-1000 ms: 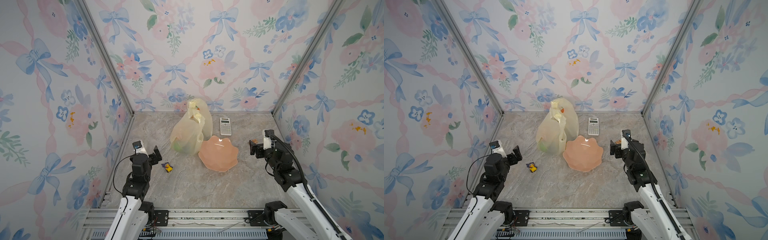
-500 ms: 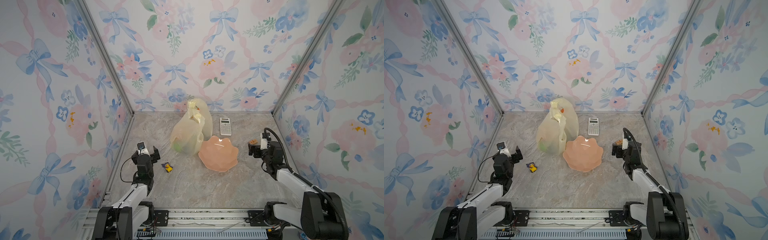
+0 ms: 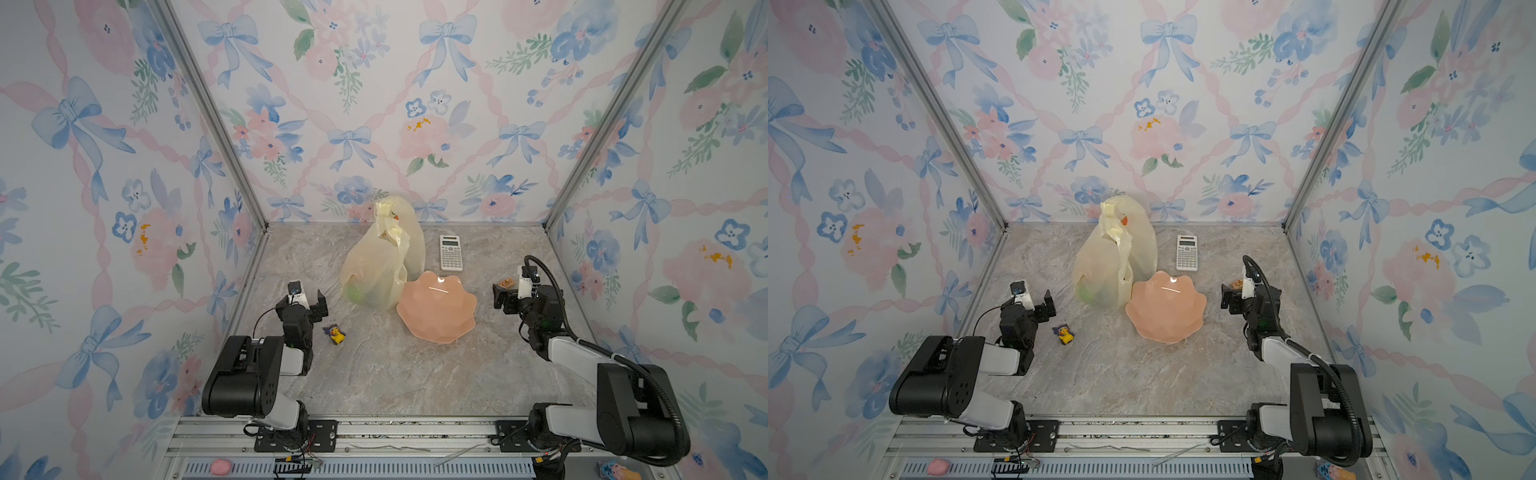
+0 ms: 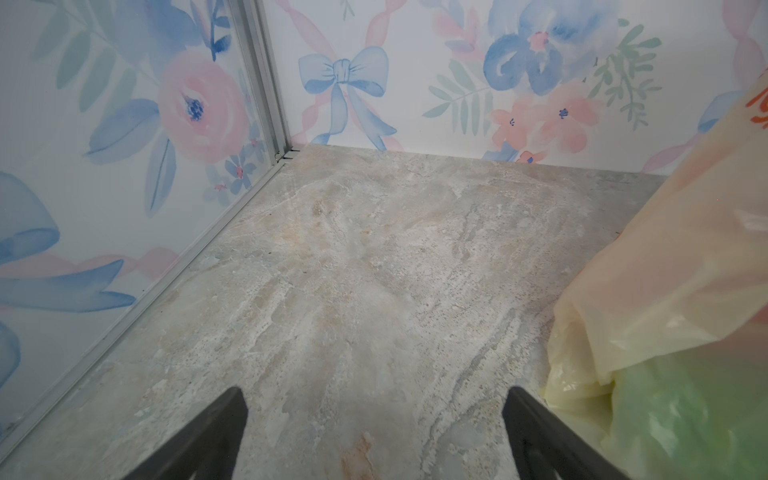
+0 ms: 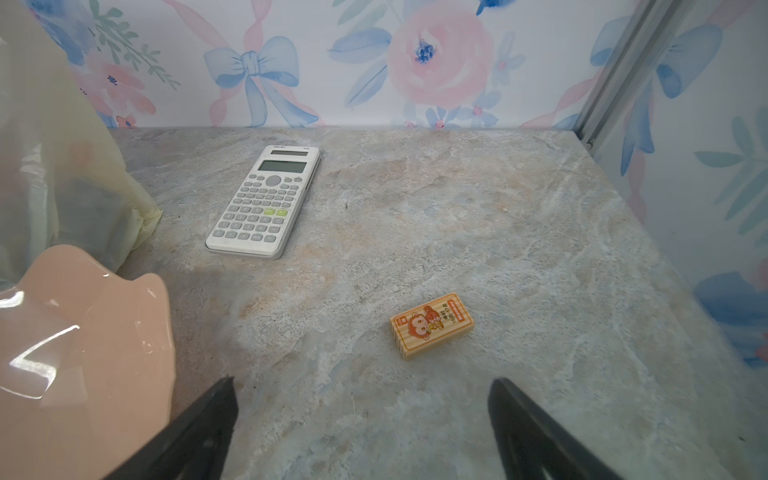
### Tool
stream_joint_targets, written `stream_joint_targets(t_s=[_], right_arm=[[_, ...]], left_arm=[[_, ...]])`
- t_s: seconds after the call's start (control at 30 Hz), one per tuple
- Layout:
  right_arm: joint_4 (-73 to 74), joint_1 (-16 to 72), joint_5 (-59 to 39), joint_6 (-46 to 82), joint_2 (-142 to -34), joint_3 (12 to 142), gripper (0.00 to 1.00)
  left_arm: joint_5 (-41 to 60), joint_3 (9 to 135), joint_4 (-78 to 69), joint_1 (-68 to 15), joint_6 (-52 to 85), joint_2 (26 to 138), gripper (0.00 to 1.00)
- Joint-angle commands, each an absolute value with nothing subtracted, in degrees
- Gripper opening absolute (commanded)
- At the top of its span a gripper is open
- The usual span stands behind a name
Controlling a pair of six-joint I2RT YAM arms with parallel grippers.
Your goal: Place the fruits into the plastic bag
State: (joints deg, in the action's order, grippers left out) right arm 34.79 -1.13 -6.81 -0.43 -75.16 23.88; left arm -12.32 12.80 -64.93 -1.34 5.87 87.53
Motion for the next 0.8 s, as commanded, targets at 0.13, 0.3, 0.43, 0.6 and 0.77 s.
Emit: stream_joint_targets(t_s=[0.13, 0.3, 0.43, 0.6, 0.77], right_arm=[[52.02, -0.58, -7.47, -0.61, -79.06, 18.11, 0.96], [70.05, 0.40, -5.08, -0.77, -85.91, 11.70, 0.96], [78.53, -0.15, -4.40, 0.38, -91.32, 10.34, 0.96], [66.96, -0.70, -2.50, 1.47, -89.56, 15.70, 0.96], [50.96, 0.93, 0.69, 0.51, -88.38, 22.76, 0.96]], left_arm=[[-10.19, 11.86, -72.60, -1.32, 4.11, 89.45, 0.98], [-10.26, 11.88, -73.02, -1.40, 3.79, 89.80, 0.98], [-10.42, 11.90, -72.99, -1.41, 3.74, 89.75, 0.98], [-10.47, 11.79, -73.32, -1.49, 3.68, 89.82, 0.98], [-10.77, 11.87, -73.31, -1.67, 3.48, 89.93, 0.98]])
